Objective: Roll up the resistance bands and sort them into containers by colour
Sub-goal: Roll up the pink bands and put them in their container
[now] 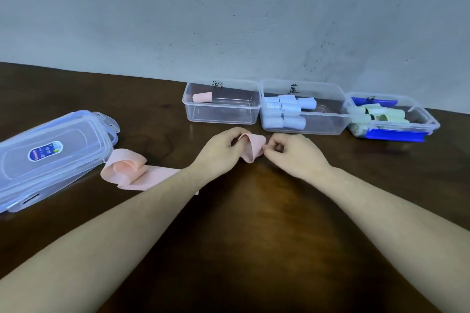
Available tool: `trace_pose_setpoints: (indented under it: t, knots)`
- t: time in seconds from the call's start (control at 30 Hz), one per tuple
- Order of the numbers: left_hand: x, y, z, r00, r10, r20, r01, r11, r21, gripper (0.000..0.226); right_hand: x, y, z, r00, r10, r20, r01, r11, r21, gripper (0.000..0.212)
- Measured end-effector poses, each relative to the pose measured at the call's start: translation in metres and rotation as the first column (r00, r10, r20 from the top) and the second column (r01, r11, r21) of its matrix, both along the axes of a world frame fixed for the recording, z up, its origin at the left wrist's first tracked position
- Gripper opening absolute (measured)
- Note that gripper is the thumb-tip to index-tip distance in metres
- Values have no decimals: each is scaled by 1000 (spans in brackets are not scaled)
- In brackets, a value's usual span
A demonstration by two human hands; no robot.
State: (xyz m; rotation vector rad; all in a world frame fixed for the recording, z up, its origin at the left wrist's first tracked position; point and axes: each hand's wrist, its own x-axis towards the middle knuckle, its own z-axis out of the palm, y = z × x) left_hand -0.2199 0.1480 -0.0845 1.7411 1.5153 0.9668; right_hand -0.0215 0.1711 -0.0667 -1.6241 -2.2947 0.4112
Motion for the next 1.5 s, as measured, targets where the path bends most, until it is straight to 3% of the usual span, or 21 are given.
trace_pose_setpoints:
  t: [0.17,0.3,0.4,0.53,0.6,0.73,0.83,0.93,1.0,1.1,1.17,1.3,1.5]
  knots:
    - [32,-37,16,936,130,327,-82,984,-159,33,24,-28,0,989,128,76,-138,978,155,25]
    - [62,-67,29,765,187,616,23,948,-316,30,51,-52,9,974,207,92,-218,965,147,26]
    - [87,-88,36,683,262,682,26,924,-382,26,78,-73,14,977,211,44,-215,967,133,33]
    - [129,-119,43,648,396,650,-10,858,-513,23,120,-102,16,948,283,-145,-277,959,60,47]
    - [149,-133,46,629,458,628,-15,815,-579,20,136,-115,16,923,352,-157,-348,936,52,51]
    - [187,-162,47,588,541,602,16,736,-677,17,169,-136,9,870,437,-226,-423,899,111,33]
    - [195,-170,46,657,460,597,68,753,-655,20,170,-138,10,852,341,-396,-355,934,42,21]
    - [210,-183,46,775,307,552,99,804,-586,24,175,-143,23,829,175,-531,-259,962,-88,23]
    - [215,-183,46,806,266,529,77,838,-540,27,176,-142,27,816,83,-573,-233,953,-195,28]
    - [215,-173,48,814,271,514,-5,888,-459,33,177,-138,28,813,-46,-580,-239,883,-404,36]
    - [212,-163,47,814,315,488,-84,895,-437,25,177,-133,28,841,-85,-534,-223,845,-486,34]
    - [205,-138,44,830,387,402,-205,881,-426,10,172,-118,24,842,-165,-514,-173,820,-545,35]
    - [194,-92,31,841,412,350,-253,872,-418,14,151,-86,12,870,-282,-405,6,827,-562,34]
